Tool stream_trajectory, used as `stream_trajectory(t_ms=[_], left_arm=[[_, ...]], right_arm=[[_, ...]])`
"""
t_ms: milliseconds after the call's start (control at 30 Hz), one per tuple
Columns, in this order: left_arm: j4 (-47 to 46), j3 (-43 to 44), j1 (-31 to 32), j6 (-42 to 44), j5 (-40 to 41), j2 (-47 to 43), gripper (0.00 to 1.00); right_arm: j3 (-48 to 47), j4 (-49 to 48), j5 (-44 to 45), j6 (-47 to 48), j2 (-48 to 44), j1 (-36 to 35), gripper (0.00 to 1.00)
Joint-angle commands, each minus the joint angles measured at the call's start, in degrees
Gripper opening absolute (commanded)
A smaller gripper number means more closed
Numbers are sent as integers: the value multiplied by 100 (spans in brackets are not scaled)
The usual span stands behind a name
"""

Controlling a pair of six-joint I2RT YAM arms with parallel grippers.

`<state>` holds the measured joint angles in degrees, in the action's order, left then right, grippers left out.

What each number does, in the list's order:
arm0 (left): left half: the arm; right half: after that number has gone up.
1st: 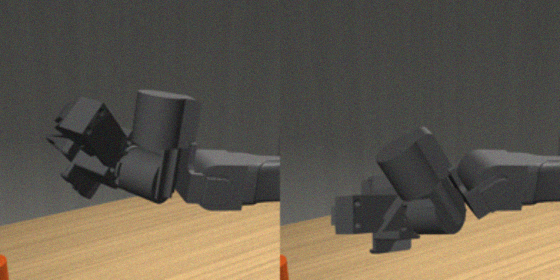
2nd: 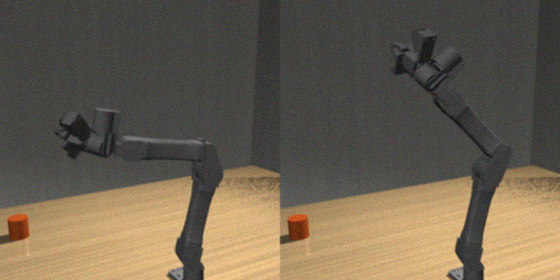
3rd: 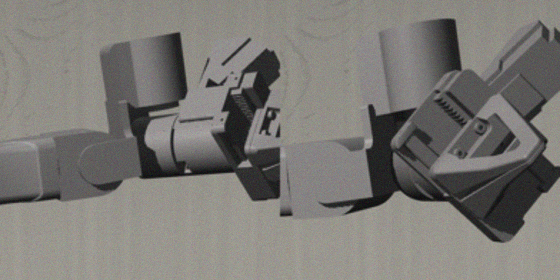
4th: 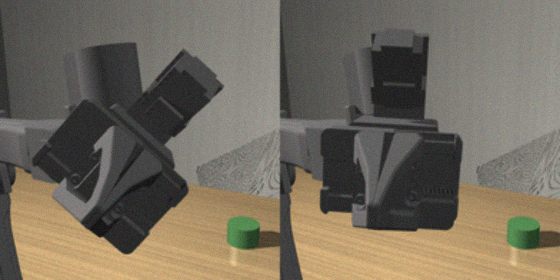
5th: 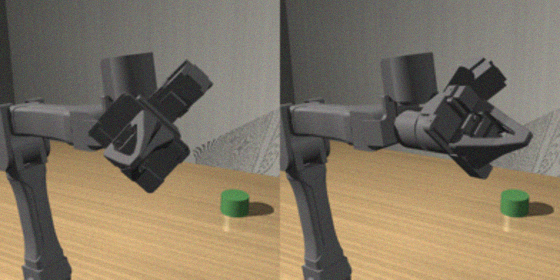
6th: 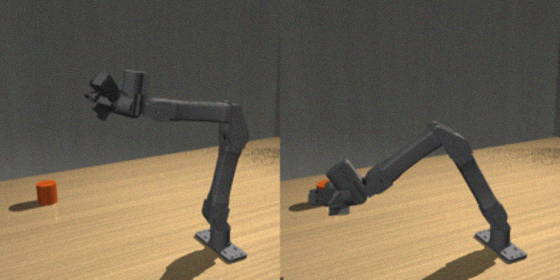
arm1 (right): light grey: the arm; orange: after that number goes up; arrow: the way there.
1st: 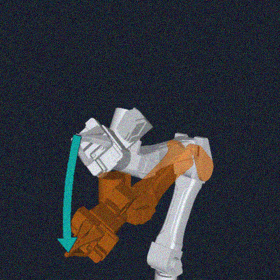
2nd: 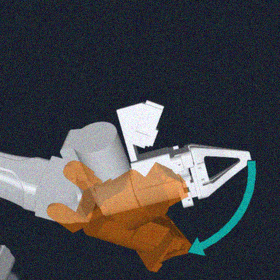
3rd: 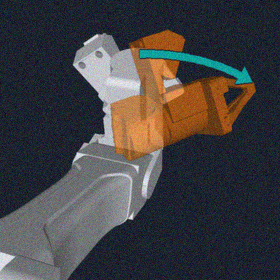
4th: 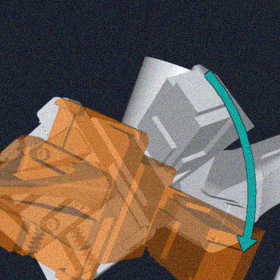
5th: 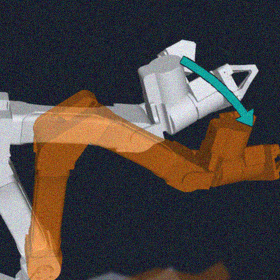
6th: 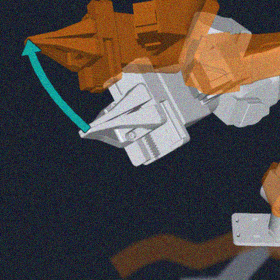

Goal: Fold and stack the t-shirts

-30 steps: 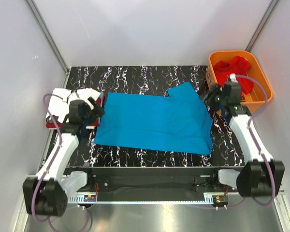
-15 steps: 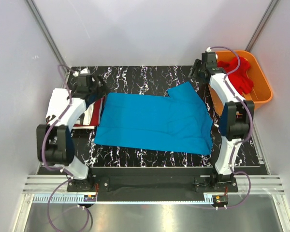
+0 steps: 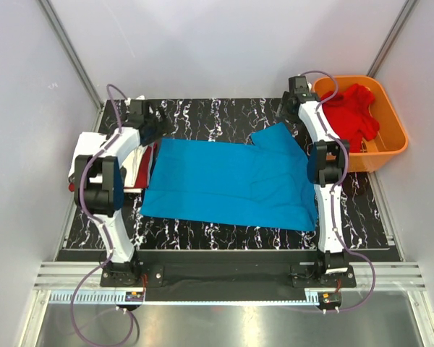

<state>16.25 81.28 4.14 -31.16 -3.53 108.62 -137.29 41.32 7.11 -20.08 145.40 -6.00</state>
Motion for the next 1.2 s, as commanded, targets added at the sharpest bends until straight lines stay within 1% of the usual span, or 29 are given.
stream_trajectory(t_ms=[0,133,267,467,533,667,700,733,767,800,833,867,900,1067,1100,1167], left_arm=[[124,485,43,224,27,194,96],[300,644,43,250,274,309,97],[317,705,43,294,283,405,97],[519,1004,43,391,204,660,97],[598,1092,43,426,212,748,97],[704,1171,43,488,326,836,96],[721,1206,43,505,335,880,96],[809,1276,43,505,327,906,96],[870,1320,43,505,501,924,95],[915,1347,43,505,520,968,95],[976,1373,43,514,537,986,95],[994,1434,43,514,538,1003,95],[1029,1461,43,532,546,1056,94],[1249,1716,43,637,424,1275,90],[1292,1847,43,646,406,1380,86],[1450,1988,43,655,397,1513,82]], right_arm=[[-683,464,176,135,312,-33,62],[-676,368,159,127,445,-33,62],[-667,254,158,153,585,-33,63],[-965,245,202,232,989,-77,64],[-1176,367,281,258,1183,-94,62],[-1440,570,387,372,1368,-156,49],[-1423,561,387,390,1342,-182,37],[-1414,544,431,451,1324,-191,32],[-1379,535,431,469,1298,-191,24],[-1344,518,431,478,1254,-200,14],[-1326,517,440,487,1219,-200,7],[-1318,509,440,496,1192,-200,3],[-1300,500,431,505,1114,-200,0],[-1098,421,457,513,701,-200,0],[-950,342,458,505,508,-200,0],[-782,263,458,496,314,-200,0]])
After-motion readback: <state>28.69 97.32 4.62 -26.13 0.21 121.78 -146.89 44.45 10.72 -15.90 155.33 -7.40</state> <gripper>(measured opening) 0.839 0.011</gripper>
